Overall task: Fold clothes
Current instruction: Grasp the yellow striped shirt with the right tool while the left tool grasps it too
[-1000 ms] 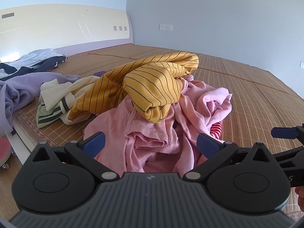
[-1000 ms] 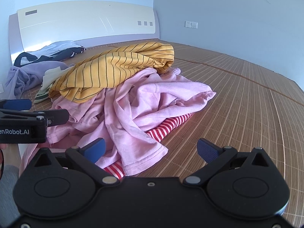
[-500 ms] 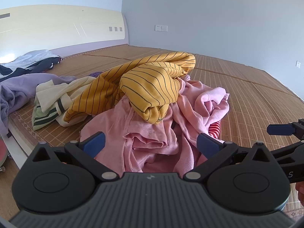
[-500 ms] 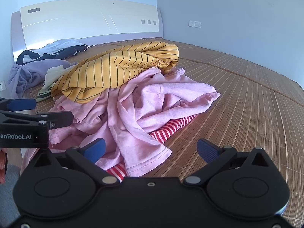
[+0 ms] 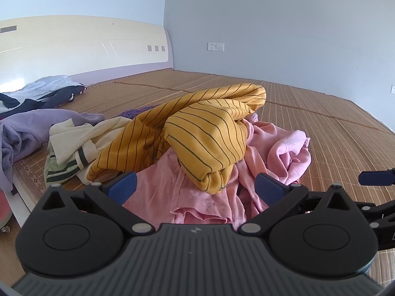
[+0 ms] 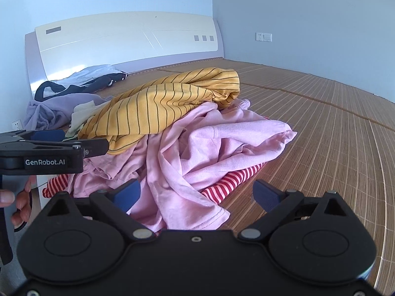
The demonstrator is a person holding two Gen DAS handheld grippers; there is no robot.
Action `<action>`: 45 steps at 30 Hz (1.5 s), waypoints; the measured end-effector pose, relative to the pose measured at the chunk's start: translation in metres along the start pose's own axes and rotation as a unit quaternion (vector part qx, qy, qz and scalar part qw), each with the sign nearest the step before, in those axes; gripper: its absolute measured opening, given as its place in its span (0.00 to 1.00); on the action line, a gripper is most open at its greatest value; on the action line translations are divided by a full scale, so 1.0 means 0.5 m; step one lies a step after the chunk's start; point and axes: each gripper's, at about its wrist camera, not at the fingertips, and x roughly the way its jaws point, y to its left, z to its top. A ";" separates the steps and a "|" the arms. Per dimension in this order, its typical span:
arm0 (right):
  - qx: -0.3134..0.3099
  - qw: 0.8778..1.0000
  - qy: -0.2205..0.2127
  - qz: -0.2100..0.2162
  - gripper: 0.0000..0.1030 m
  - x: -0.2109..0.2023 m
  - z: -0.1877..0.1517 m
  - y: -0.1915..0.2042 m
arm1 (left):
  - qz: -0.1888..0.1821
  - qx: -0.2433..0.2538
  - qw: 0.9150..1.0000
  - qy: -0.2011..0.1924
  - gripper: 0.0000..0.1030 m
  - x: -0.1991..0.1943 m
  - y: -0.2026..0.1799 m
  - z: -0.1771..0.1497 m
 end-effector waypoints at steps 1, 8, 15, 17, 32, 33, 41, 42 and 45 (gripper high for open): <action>0.004 1.000 -0.010 0.003 0.95 -0.001 0.003 -0.004 | -0.002 -0.002 1.000 -0.002 1.00 0.003 0.004 0.004; 0.045 0.998 -0.030 0.032 0.94 0.023 0.054 -0.040 | -0.002 0.017 1.000 -0.011 0.92 0.048 0.012 0.035; 0.070 0.994 -0.047 0.069 0.93 0.093 0.124 -0.053 | -0.023 0.037 0.999 -0.005 0.85 0.122 -0.010 0.063; 0.084 0.992 -0.045 0.080 0.93 0.127 0.149 -0.059 | -0.025 0.042 0.999 -0.005 0.85 0.147 -0.018 0.070; 0.136 0.986 0.042 0.088 0.71 0.429 0.258 -0.091 | -0.032 0.063 0.997 -0.037 0.69 0.202 -0.008 0.060; 0.129 0.987 0.041 0.081 0.68 0.438 0.257 -0.086 | -0.034 0.063 0.997 -0.041 0.67 0.201 -0.006 0.059; 0.093 0.992 -0.017 0.081 0.18 0.379 0.244 -0.069 | -0.032 0.079 0.995 -0.058 0.47 0.176 -0.020 0.054; 0.101 0.991 -0.027 0.089 0.18 0.360 0.247 -0.072 | -0.032 0.083 0.994 -0.060 0.46 0.170 -0.024 0.055; 0.101 0.988 -0.053 0.104 0.17 0.300 0.255 -0.074 | -0.036 0.081 0.993 -0.075 0.43 0.143 -0.028 0.062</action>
